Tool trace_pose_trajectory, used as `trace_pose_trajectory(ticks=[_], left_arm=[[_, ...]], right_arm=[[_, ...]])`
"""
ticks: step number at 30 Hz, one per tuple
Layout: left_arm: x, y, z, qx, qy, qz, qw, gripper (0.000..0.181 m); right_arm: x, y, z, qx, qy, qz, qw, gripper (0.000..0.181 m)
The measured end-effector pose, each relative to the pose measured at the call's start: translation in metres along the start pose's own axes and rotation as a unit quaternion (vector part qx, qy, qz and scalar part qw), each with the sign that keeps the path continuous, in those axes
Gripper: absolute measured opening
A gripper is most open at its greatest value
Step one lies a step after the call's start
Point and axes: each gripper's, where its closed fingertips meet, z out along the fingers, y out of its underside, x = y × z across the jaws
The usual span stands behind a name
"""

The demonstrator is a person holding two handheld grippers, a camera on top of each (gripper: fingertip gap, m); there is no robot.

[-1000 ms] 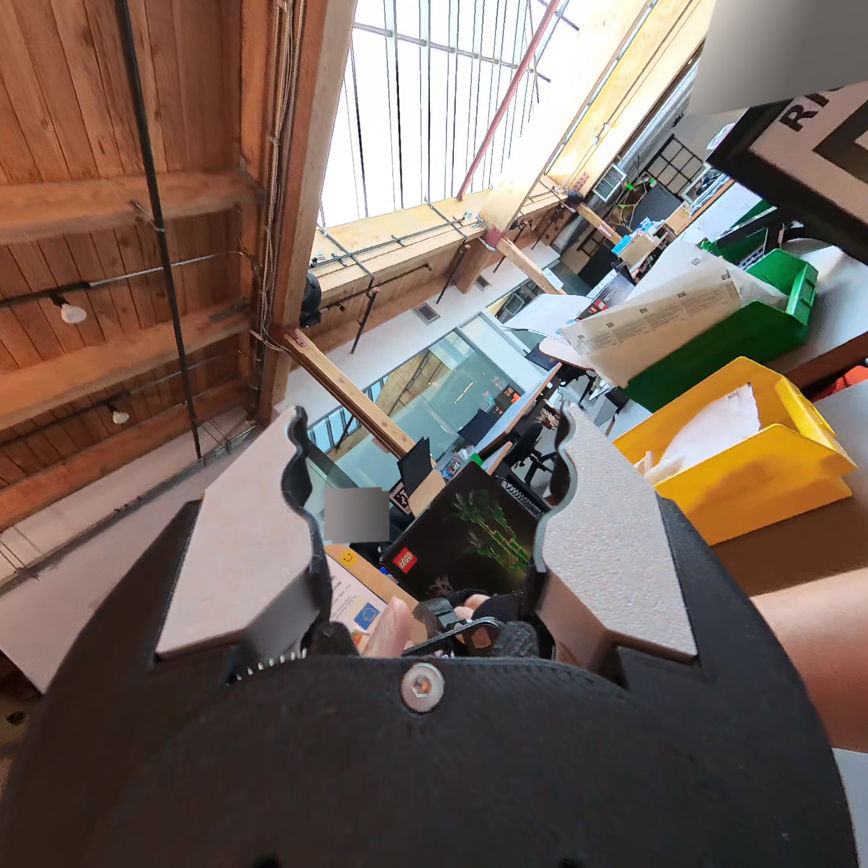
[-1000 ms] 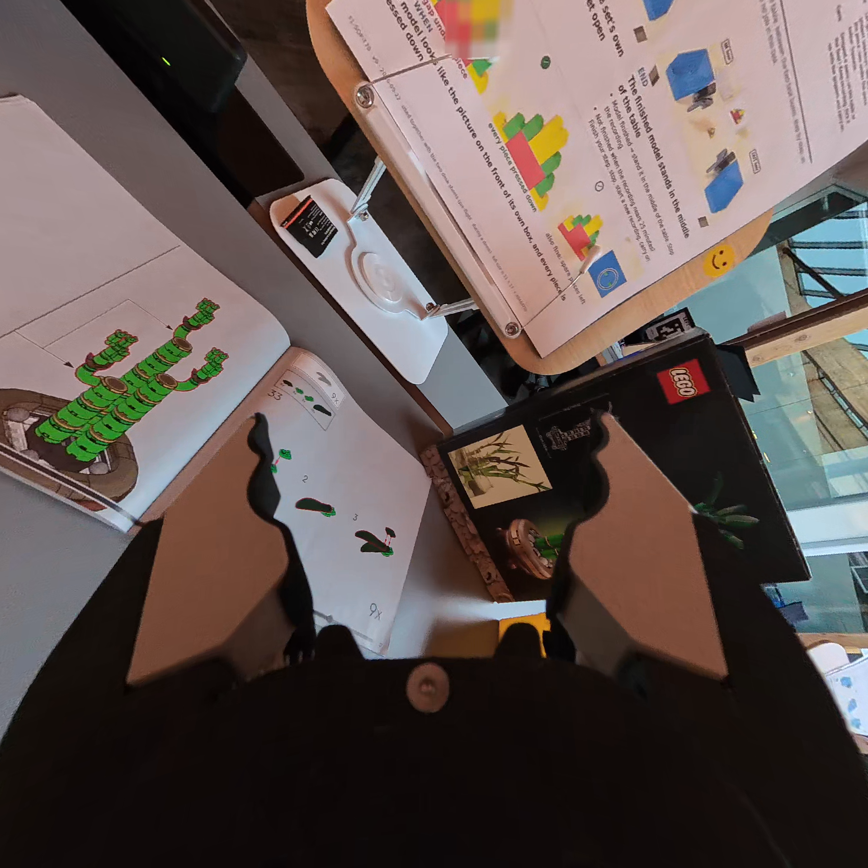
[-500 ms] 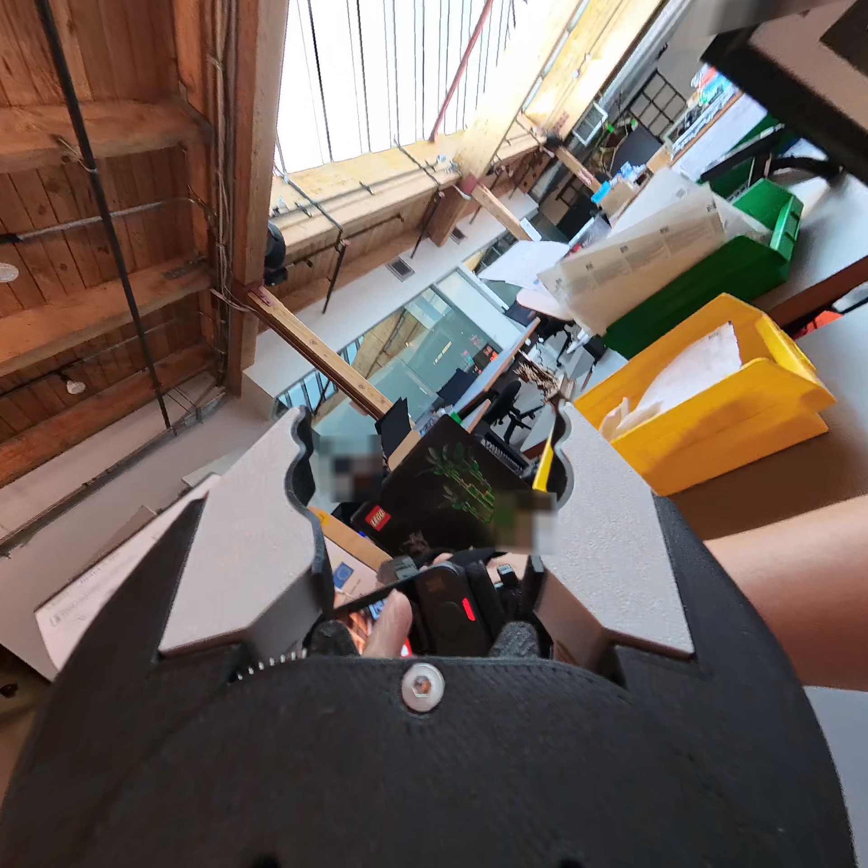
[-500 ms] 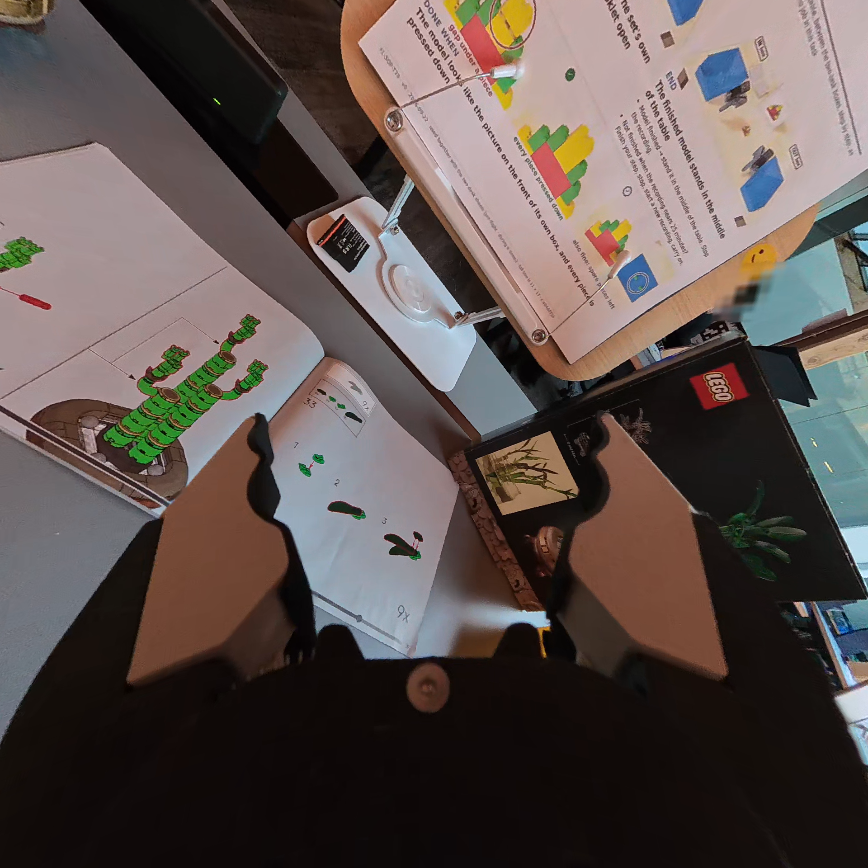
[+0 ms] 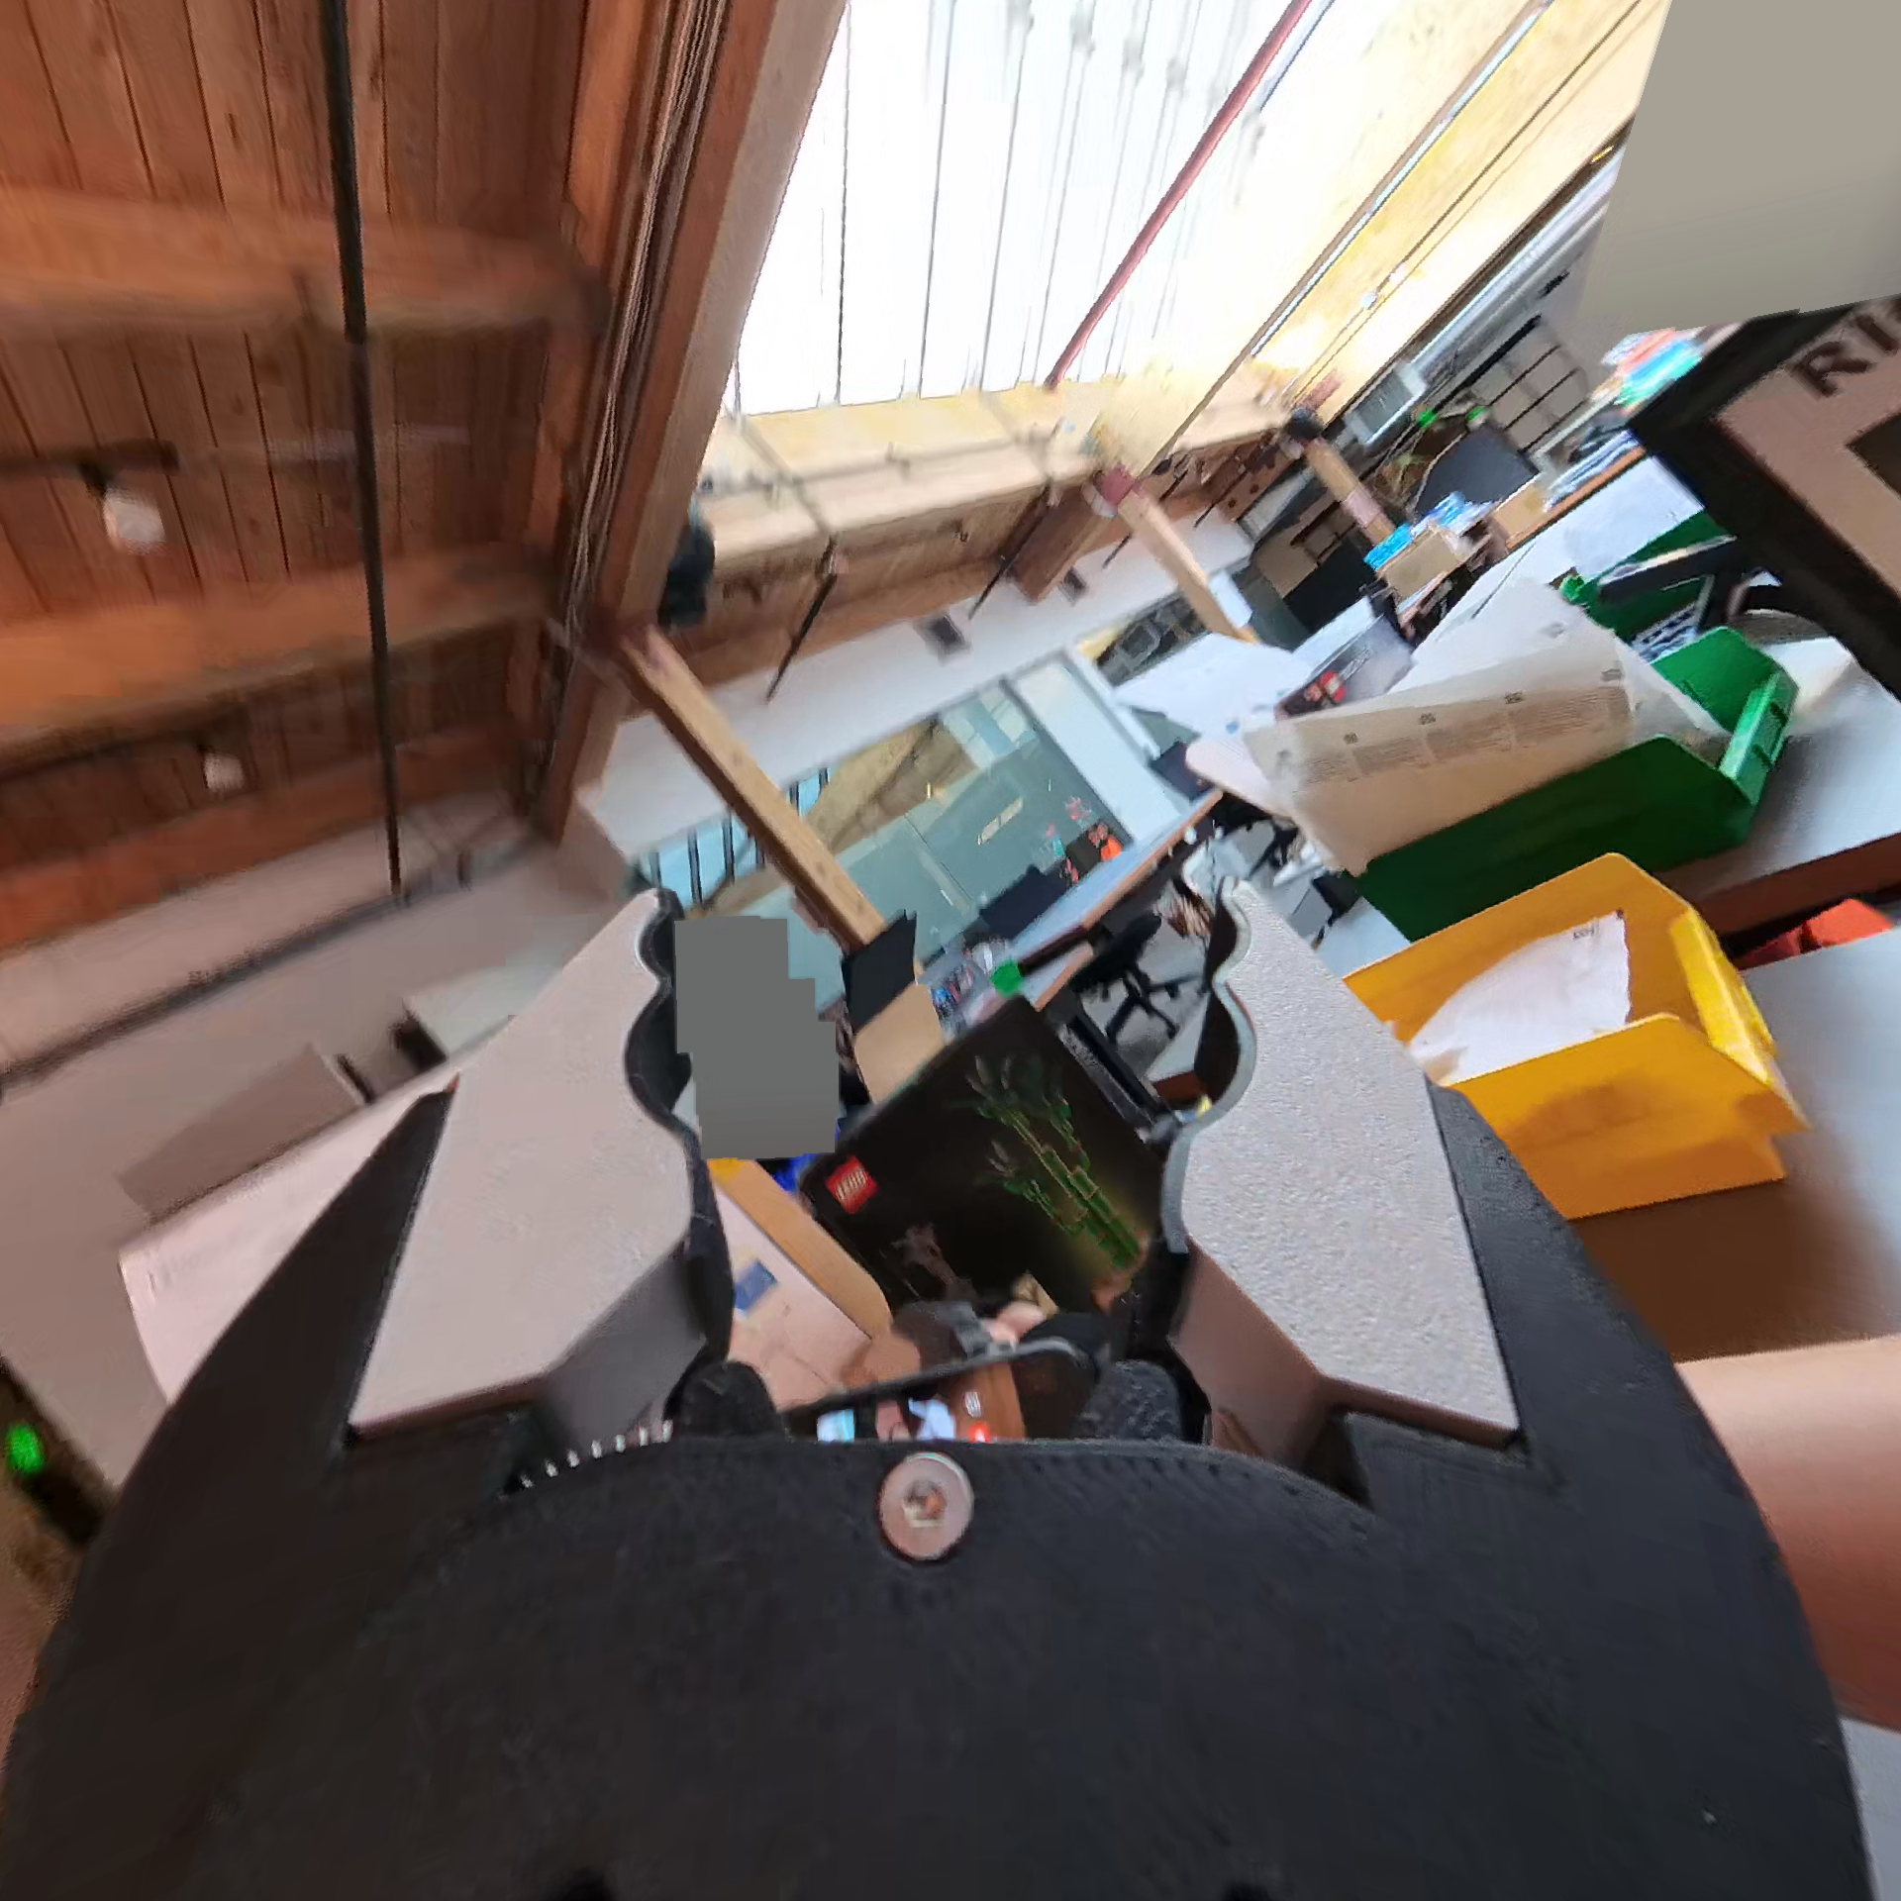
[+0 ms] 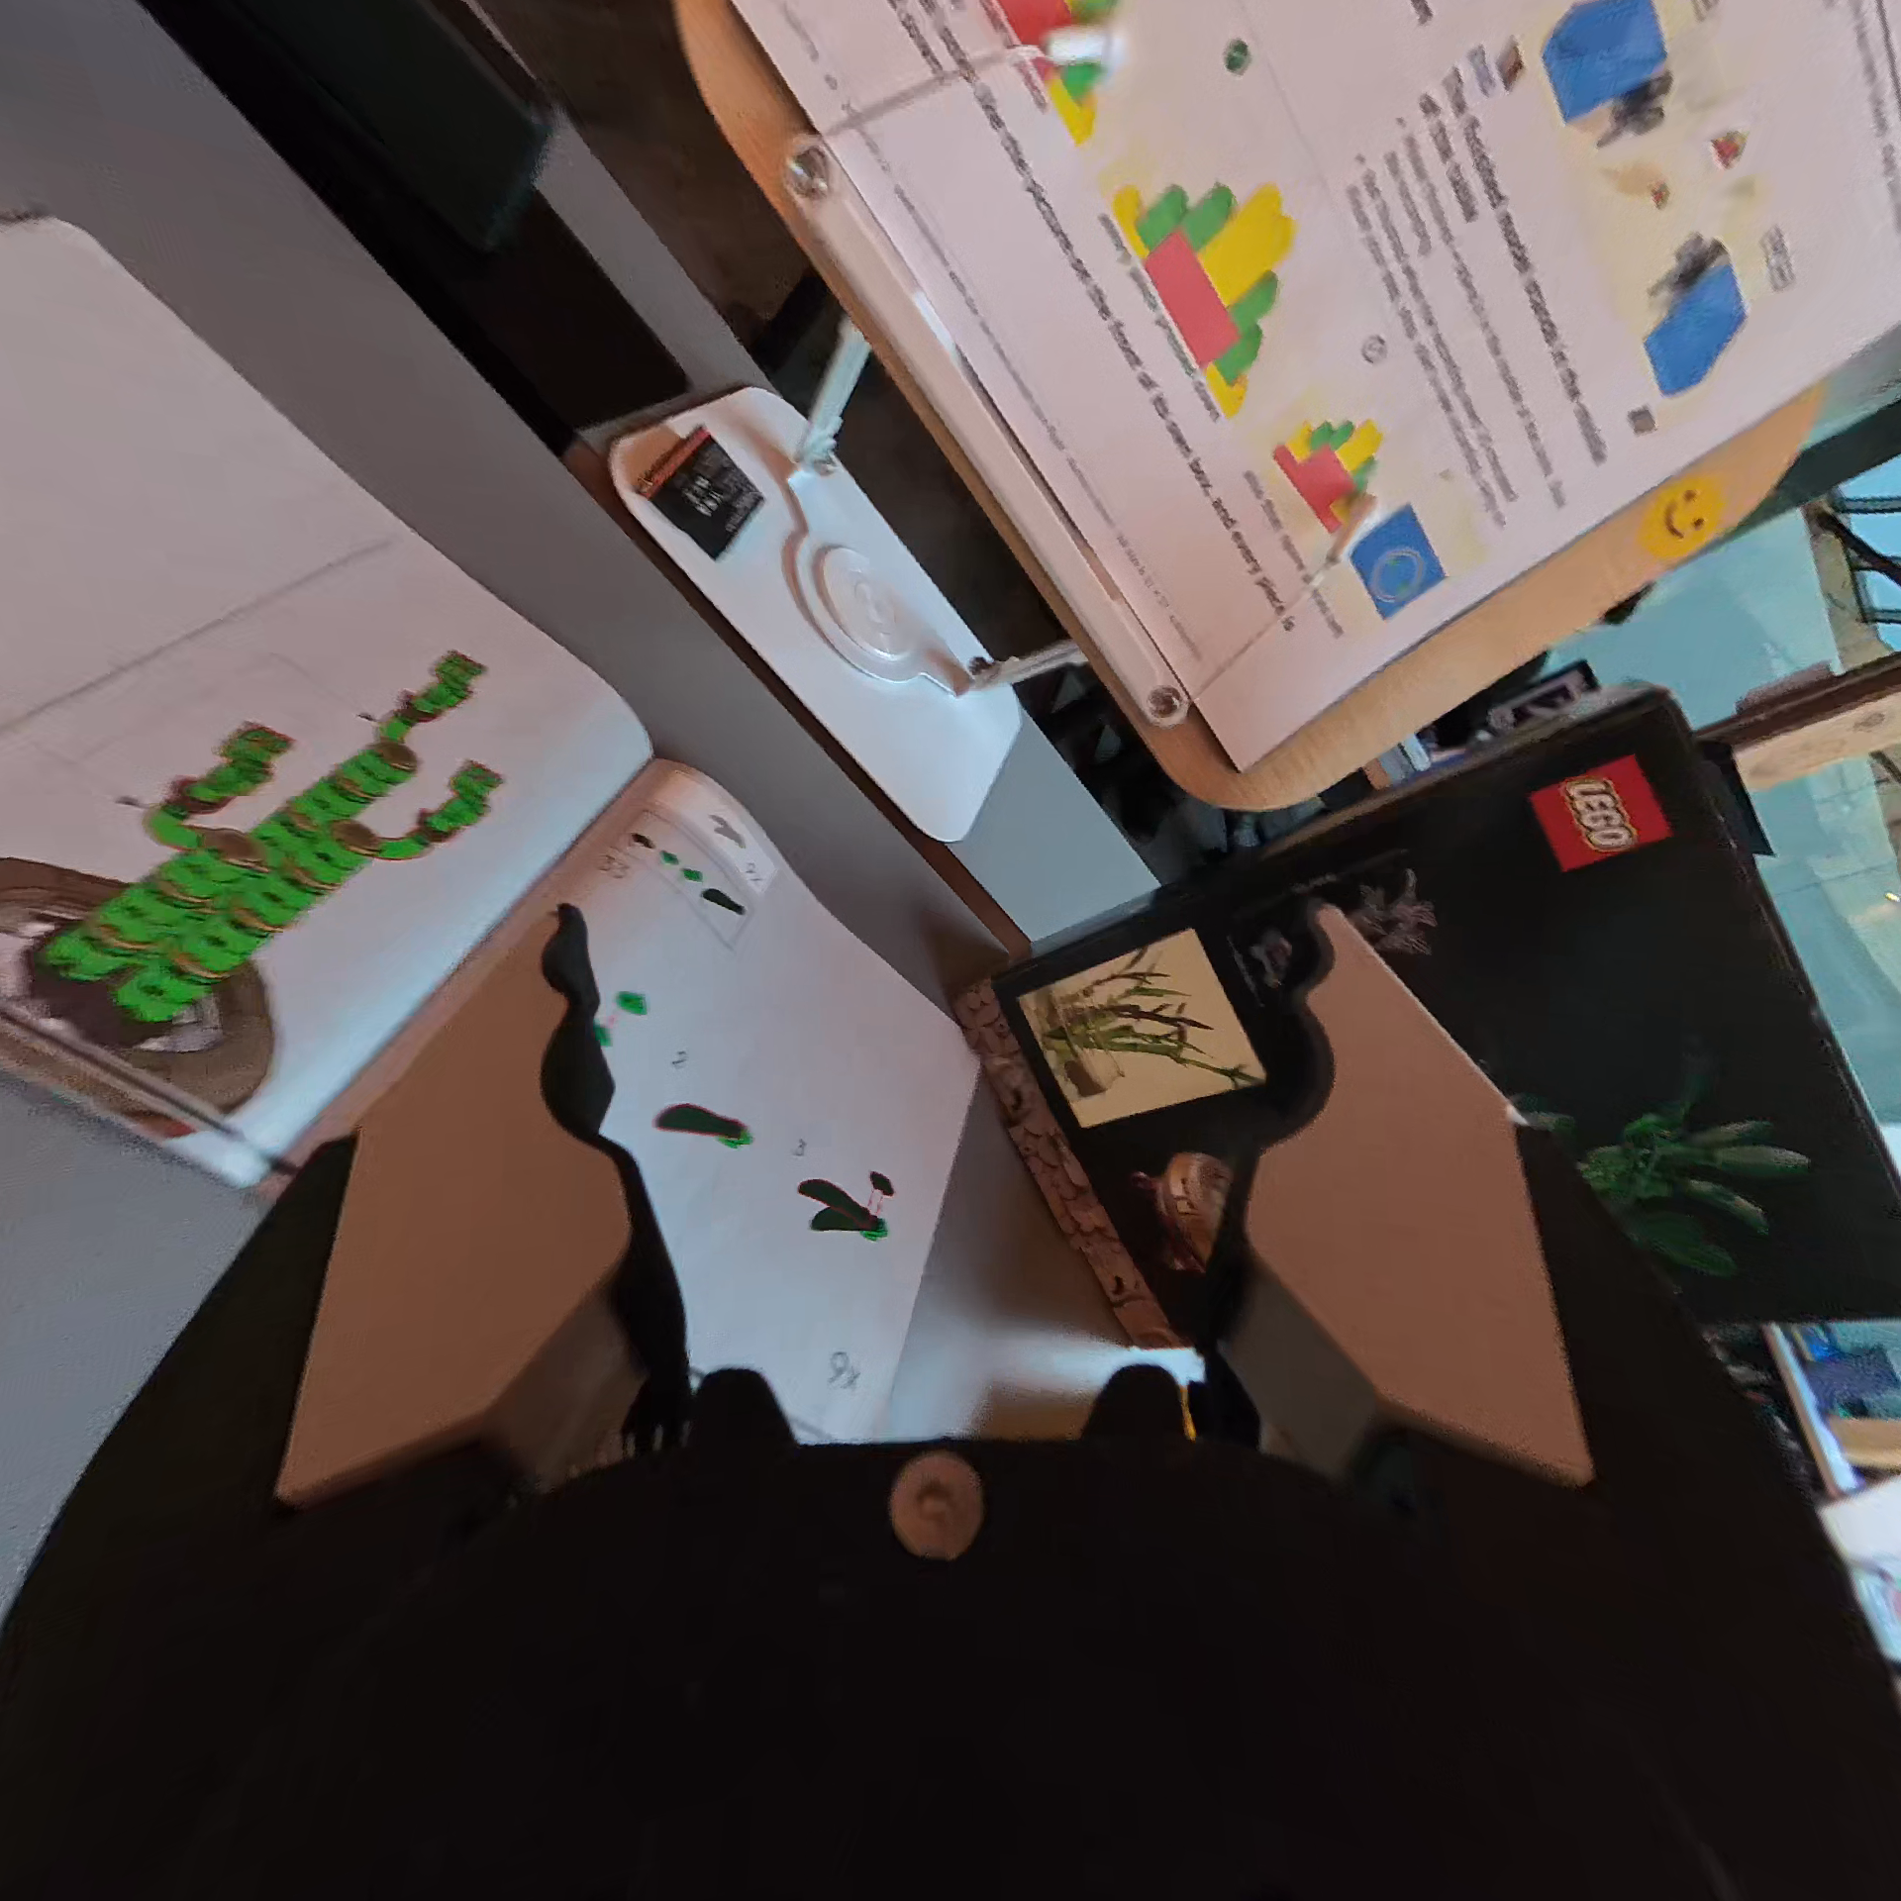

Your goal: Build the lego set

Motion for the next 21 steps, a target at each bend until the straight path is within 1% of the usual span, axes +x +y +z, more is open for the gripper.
trace_pose_trajectory(ticks=[1,2,4,6,7,9,13,15,18,21], left_arm=[[0.001,0.007,0.004,-0.041,-0.001,-0.031,0.999,0.1],[0.009,0.018,0.007,-0.089,0.013,-0.064,0.994,0.102],[0.037,0.037,0.009,-0.176,0.057,-0.105,0.977,0.106],[0.059,0.054,0.007,-0.244,0.074,-0.091,0.963,0.11],[0.066,0.06,0.006,-0.265,0.073,-0.072,0.959,0.11],[0.077,0.067,0.006,-0.286,0.069,-0.047,0.955,0.111],[0.095,0.076,0.002,-0.315,0.09,-0.059,0.943,0.115],[0.096,0.079,0.001,-0.325,0.089,-0.056,0.94,0.116],[0.092,0.077,0.0,-0.325,0.08,-0.054,0.941,0.116],[0.086,0.07,0.0,-0.317,0.069,-0.056,0.944,0.115]], right_arm=[[0.011,0.009,0.006,-0.006,0.017,0.002,1.0,0.13],[0.026,0.019,0.011,-0.013,0.038,0.006,0.999,0.13],[0.056,0.046,0.019,-0.038,0.077,0.017,0.996,0.131],[0.081,0.074,0.023,-0.064,0.104,0.042,0.992,0.132],[0.091,0.085,0.024,-0.07,0.114,0.058,0.989,0.133],[0.106,0.099,0.022,-0.077,0.134,0.077,0.985,0.134],[0.126,0.109,0.014,-0.07,0.17,0.1,0.978,0.138],[0.133,0.106,0.005,-0.056,0.181,0.139,0.972,0.142],[0.133,0.089,-0.017,-0.005,0.194,0.224,0.955,0.15],[0.115,0.079,-0.041,0.031,0.17,0.312,0.934,0.15]])
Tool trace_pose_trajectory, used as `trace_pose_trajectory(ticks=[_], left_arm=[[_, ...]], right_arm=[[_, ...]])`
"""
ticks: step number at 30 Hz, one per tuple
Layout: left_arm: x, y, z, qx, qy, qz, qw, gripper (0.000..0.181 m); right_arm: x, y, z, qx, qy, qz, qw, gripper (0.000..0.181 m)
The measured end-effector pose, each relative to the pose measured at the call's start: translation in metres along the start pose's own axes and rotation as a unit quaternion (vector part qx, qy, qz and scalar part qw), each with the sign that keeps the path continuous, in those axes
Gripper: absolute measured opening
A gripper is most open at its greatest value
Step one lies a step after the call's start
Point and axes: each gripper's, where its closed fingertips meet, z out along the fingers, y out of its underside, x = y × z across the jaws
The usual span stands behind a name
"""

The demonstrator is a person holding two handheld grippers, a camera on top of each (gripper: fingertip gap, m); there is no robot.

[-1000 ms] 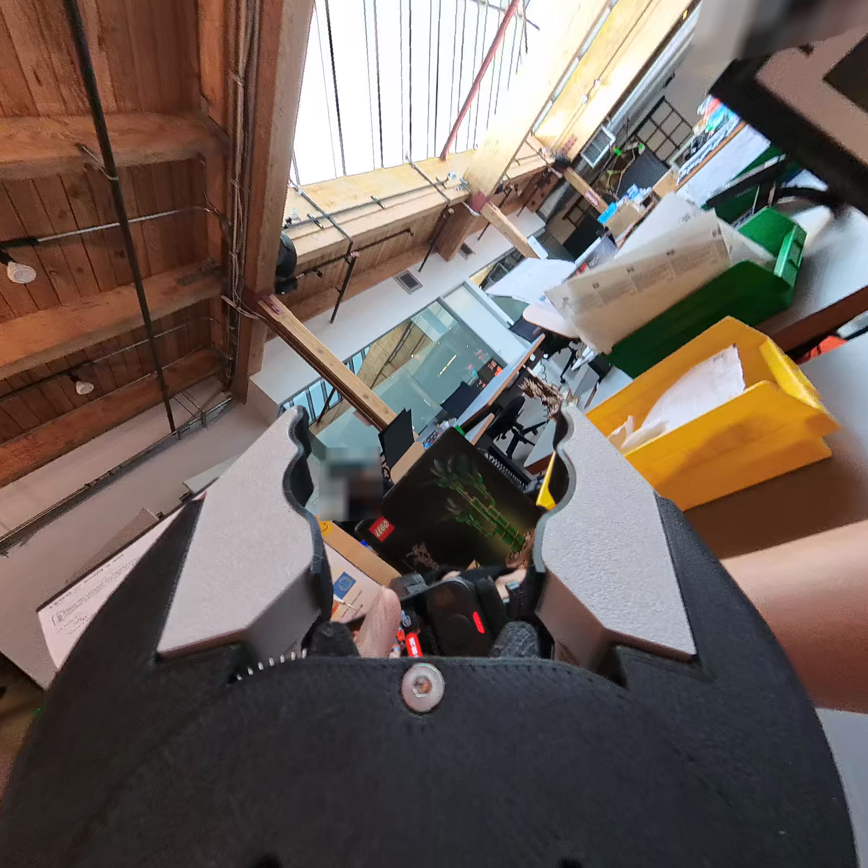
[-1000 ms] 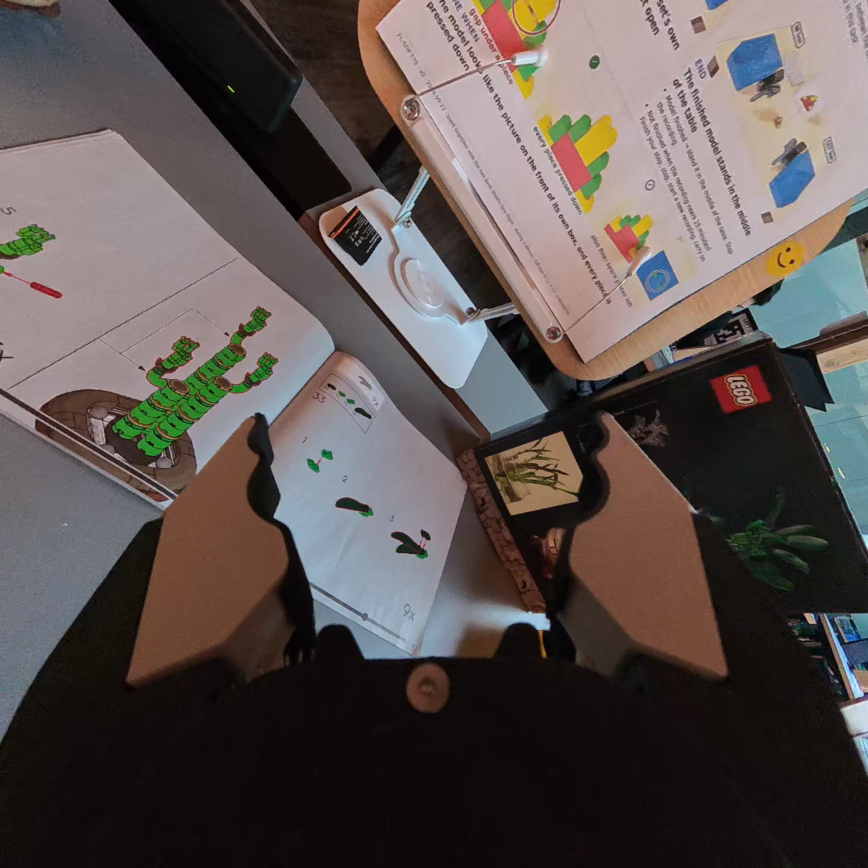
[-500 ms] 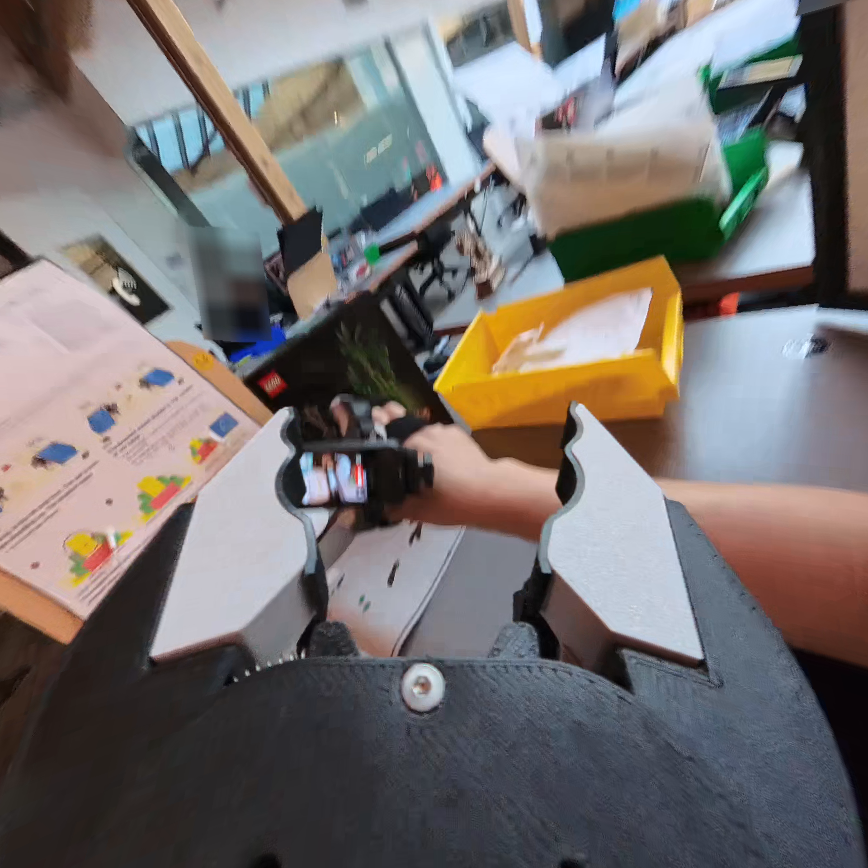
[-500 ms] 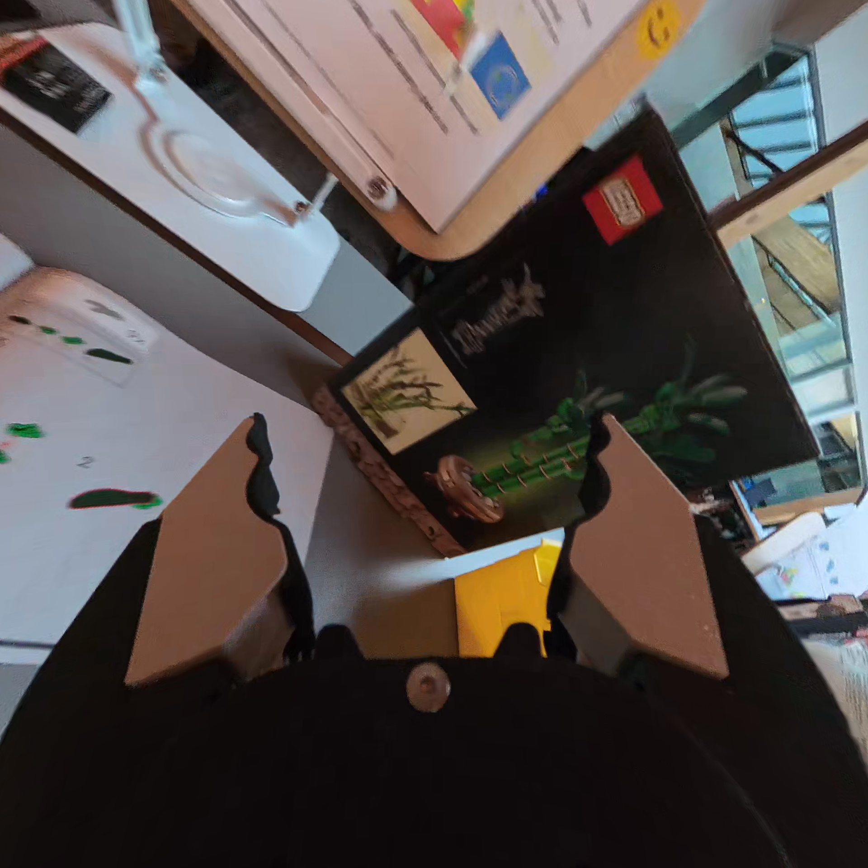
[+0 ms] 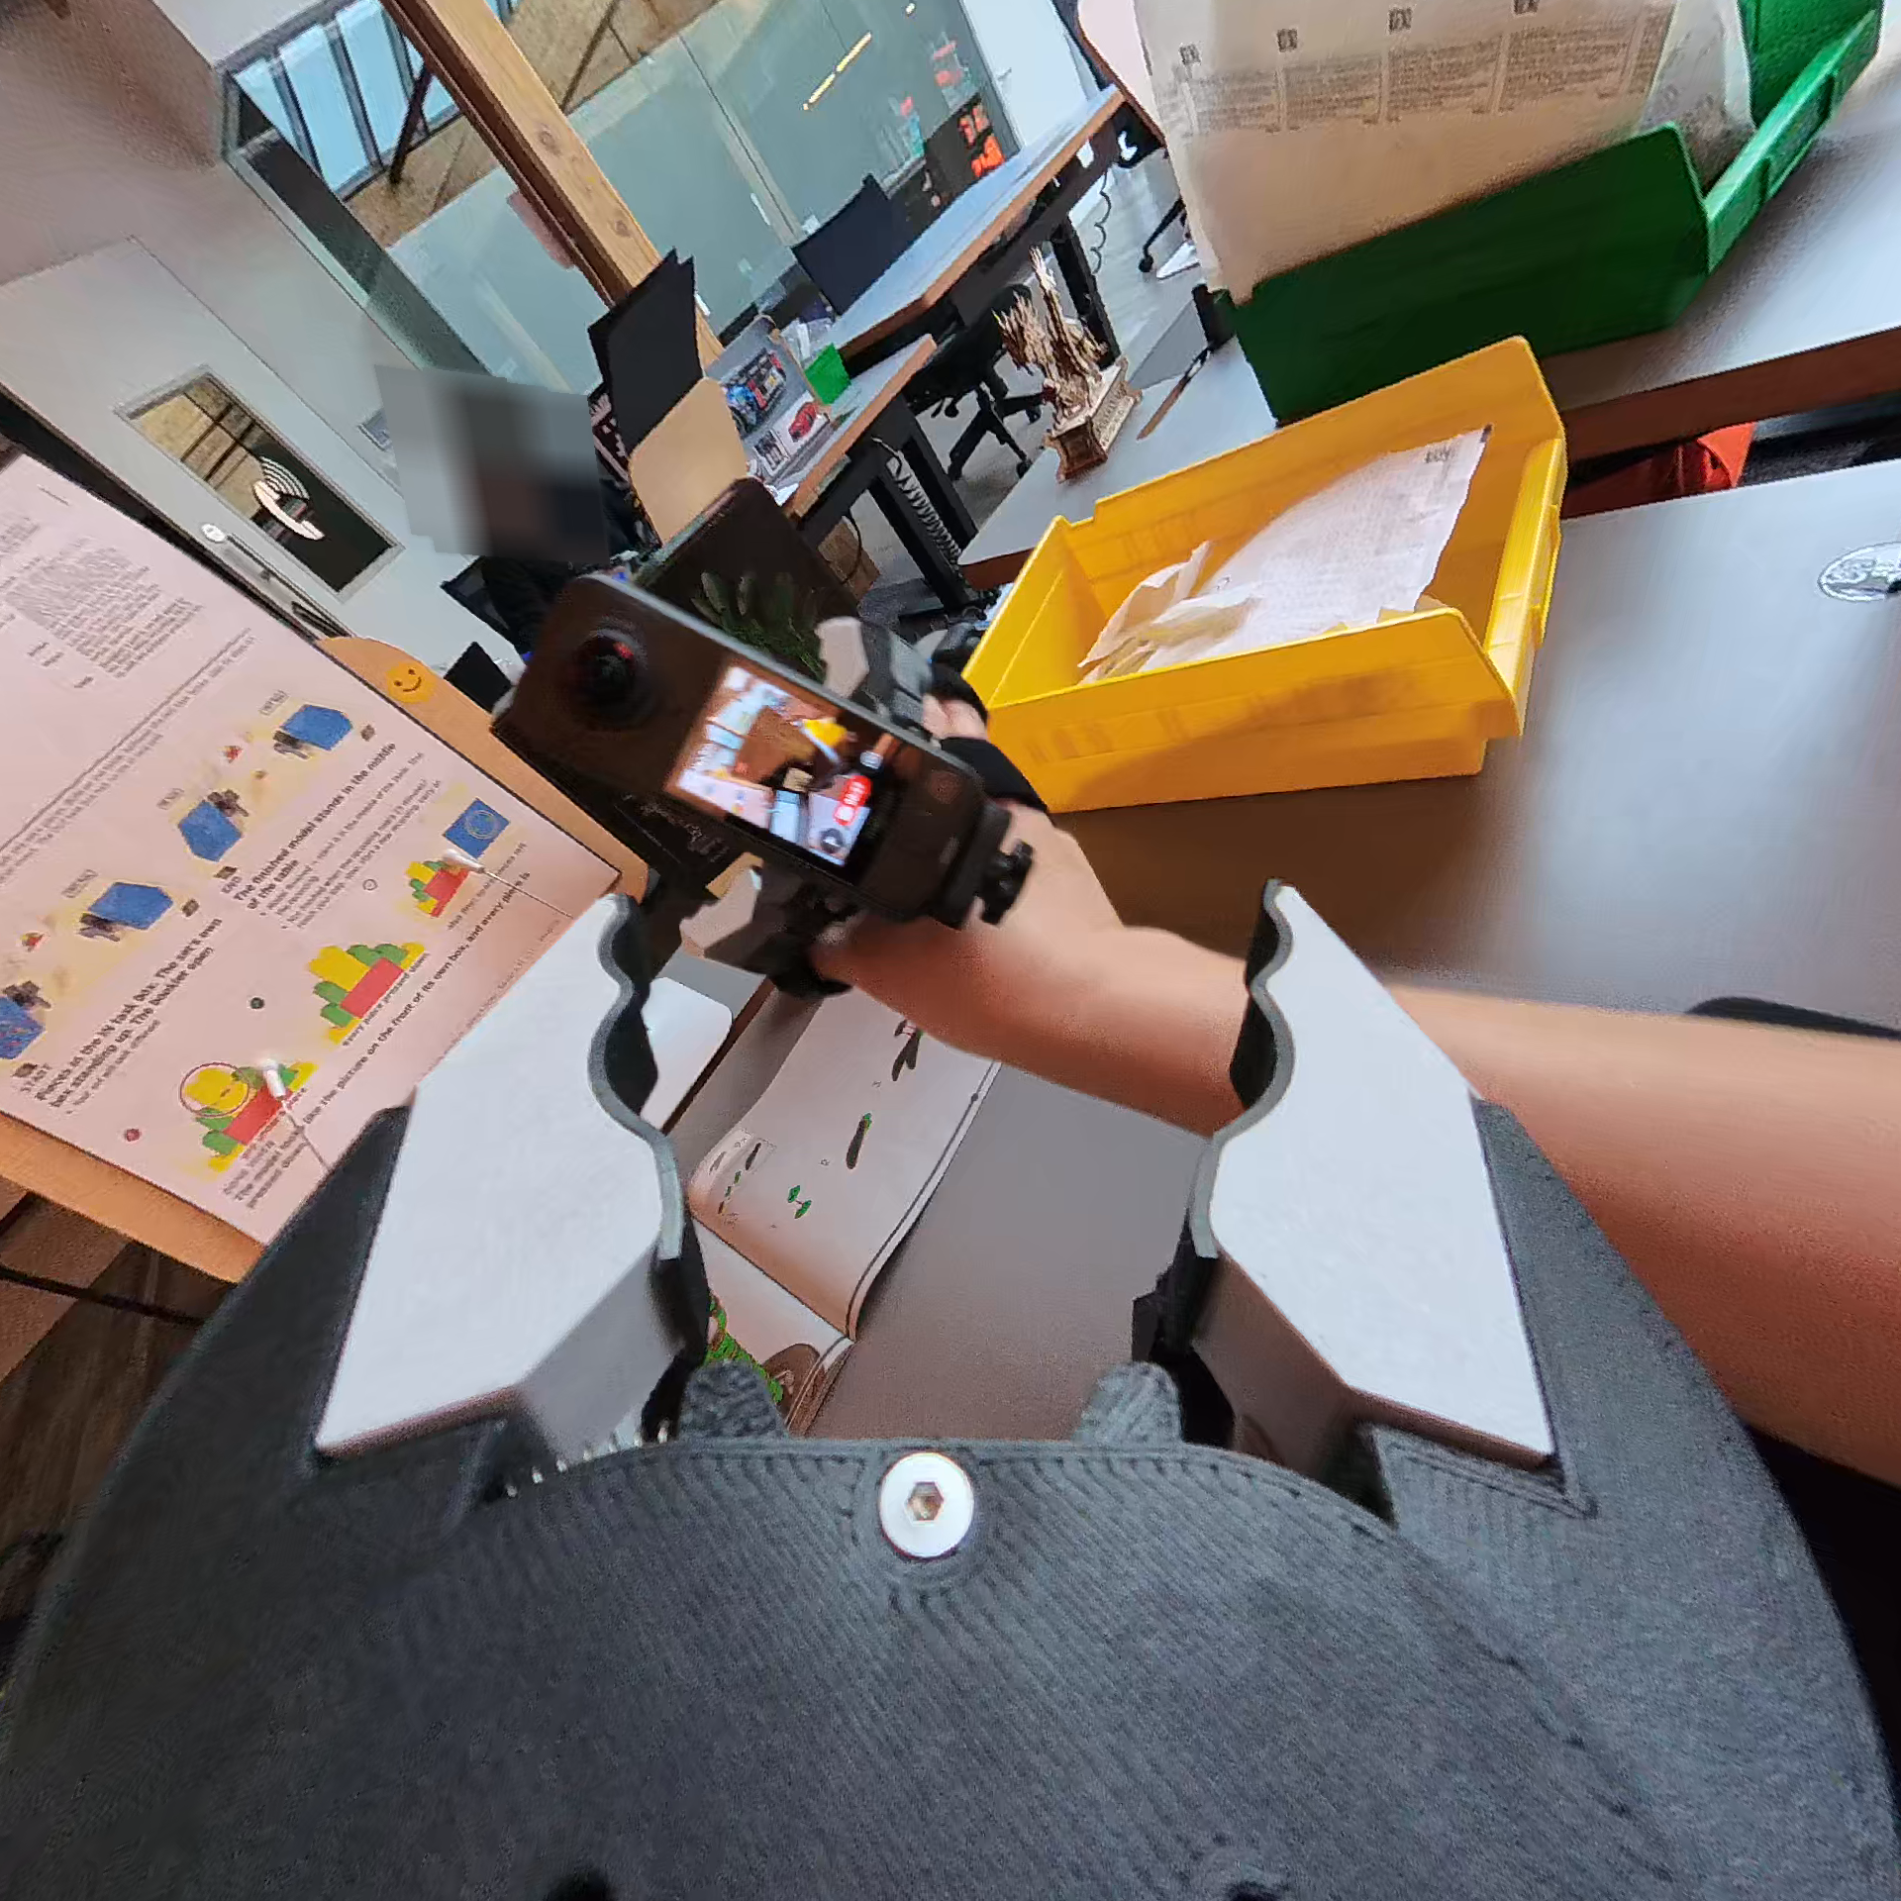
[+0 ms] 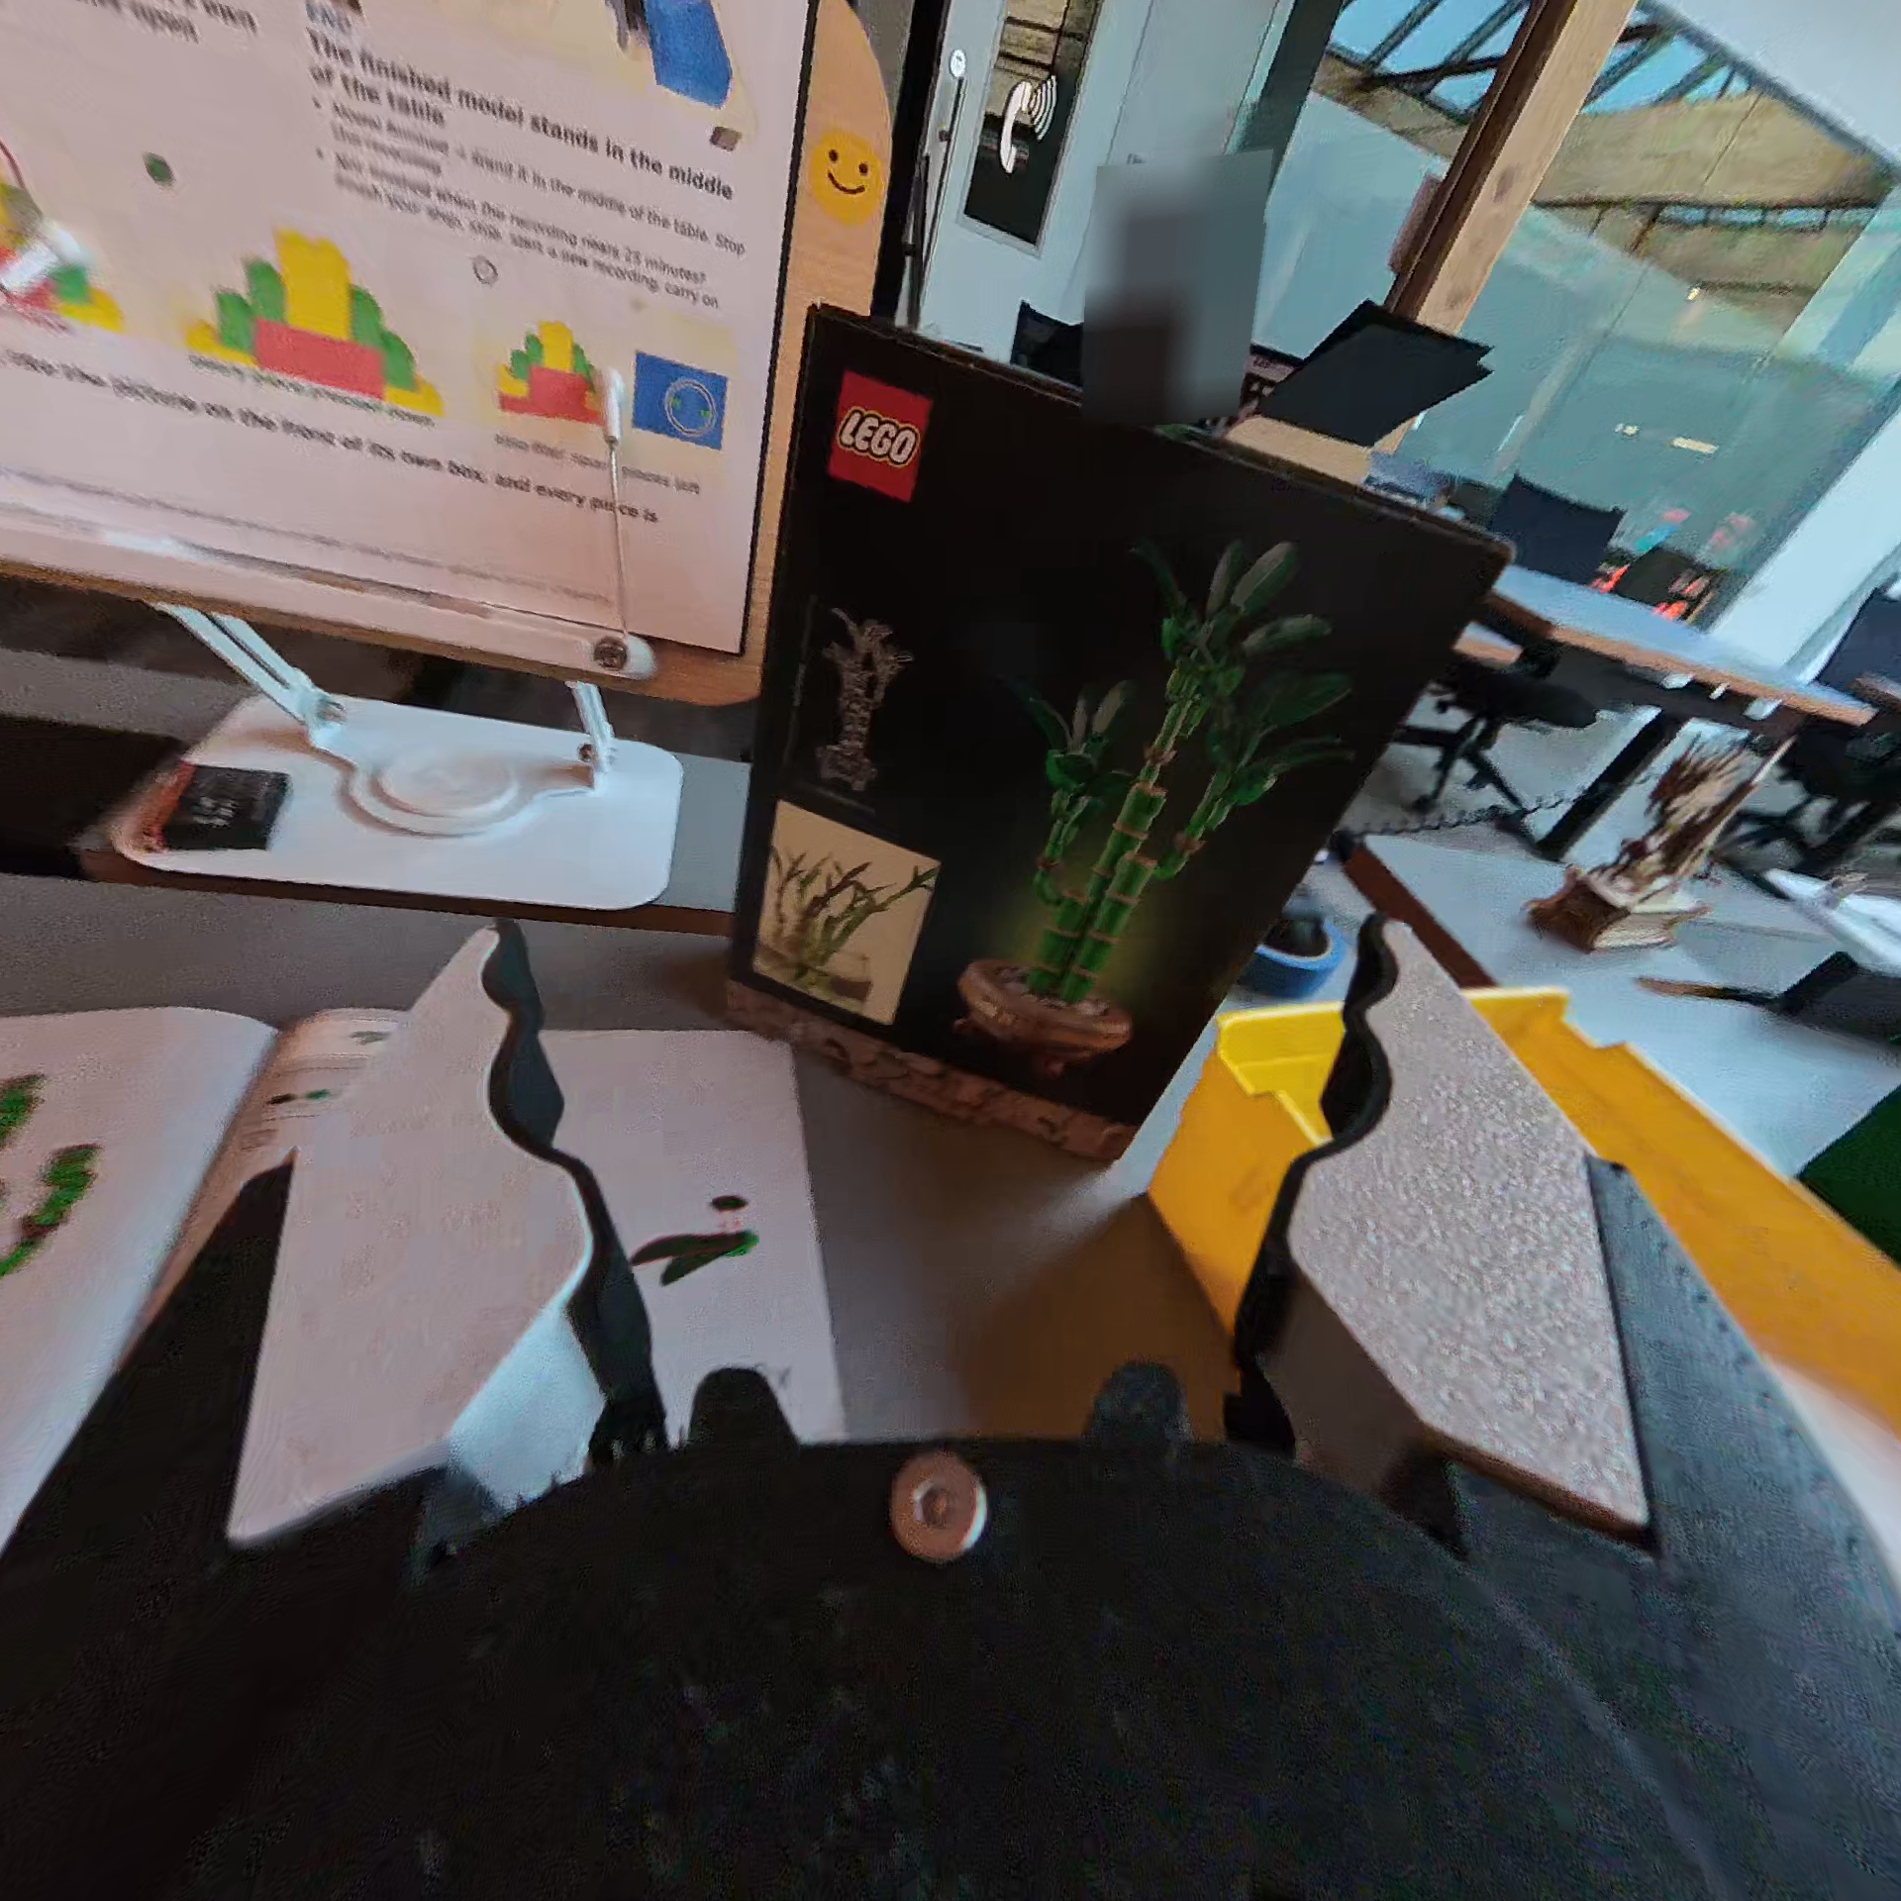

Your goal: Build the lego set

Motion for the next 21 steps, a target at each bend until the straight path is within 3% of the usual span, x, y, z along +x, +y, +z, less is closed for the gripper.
trace_pose_trajectory(ticks=[3,9,21], left_arm=[[-0.005,-0.008,-0.007,0.013,-0.009,-0.017,1.0,0.116],[-0.012,-0.016,-0.022,0.027,-0.022,-0.046,0.998,0.114],[-0.004,-0.01,-0.017,0.012,-0.037,-0.014,0.999,0.115]], right_arm=[[-0.004,0.006,-0.02,0.006,-0.002,0.067,0.998,0.15],[0.003,0.013,-0.038,0.014,0.037,0.1,0.994,0.15],[0.004,0.029,-0.032,-0.002,0.041,0.077,0.996,0.15]])
